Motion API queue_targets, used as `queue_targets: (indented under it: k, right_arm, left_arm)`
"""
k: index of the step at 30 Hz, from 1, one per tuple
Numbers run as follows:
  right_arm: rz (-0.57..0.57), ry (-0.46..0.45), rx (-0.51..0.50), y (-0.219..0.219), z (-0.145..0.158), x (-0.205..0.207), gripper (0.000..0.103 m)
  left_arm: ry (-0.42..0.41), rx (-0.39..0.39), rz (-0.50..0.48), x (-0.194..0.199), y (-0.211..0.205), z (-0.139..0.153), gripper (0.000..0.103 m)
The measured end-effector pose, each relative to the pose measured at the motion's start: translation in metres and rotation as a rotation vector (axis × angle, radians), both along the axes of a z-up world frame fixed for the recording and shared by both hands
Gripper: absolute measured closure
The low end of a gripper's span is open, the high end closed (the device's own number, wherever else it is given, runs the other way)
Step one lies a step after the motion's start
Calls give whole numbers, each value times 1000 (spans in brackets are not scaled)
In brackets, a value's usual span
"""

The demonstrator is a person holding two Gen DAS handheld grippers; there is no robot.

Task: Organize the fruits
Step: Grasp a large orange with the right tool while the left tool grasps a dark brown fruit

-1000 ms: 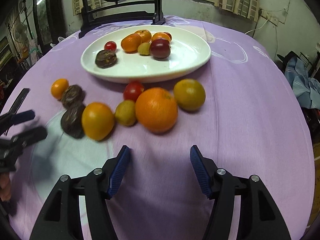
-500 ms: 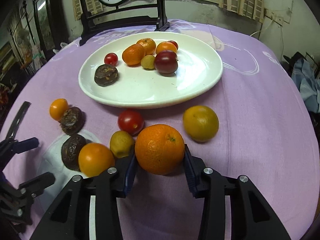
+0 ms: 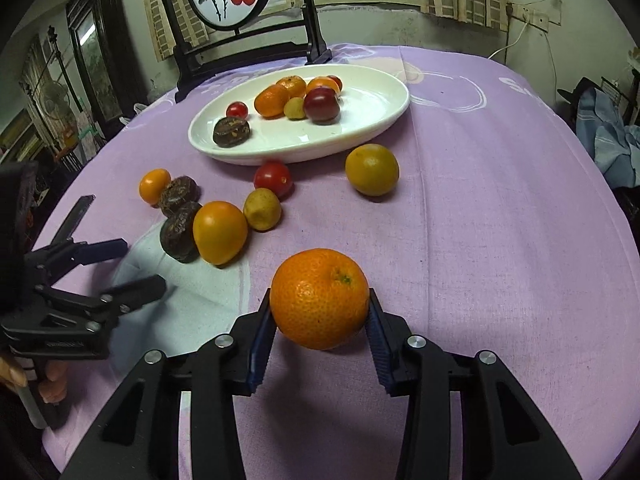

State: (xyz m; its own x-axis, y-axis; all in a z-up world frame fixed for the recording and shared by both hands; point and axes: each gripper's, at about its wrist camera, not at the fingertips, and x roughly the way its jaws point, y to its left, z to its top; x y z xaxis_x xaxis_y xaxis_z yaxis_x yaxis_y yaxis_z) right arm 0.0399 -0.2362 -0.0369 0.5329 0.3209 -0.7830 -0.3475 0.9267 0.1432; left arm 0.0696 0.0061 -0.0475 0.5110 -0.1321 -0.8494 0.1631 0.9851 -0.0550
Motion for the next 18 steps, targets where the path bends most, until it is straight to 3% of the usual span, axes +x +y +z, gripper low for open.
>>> queue_targets:
  k: [3, 5, 9, 12, 18]
  right_arm:
    - [17, -8, 14, -1, 2, -3, 59]
    - [19, -6, 24, -3, 3, -4, 59]
    - [5, 3, 15, -5, 1, -4, 59]
    - [13, 2, 14, -4, 1, -6, 59]
    - [12, -4, 23, -5, 2, -6, 59]
  left_arm:
    - [-4, 41, 1, 6, -12, 0, 21]
    - [-18, 54, -3, 12, -20, 1, 34]
    - [-26, 98, -37, 22, -37, 5, 47]
    - [-20, 81, -54, 29, -41, 5, 58]
    - [-21, 106, -69, 18, -44, 8, 60]
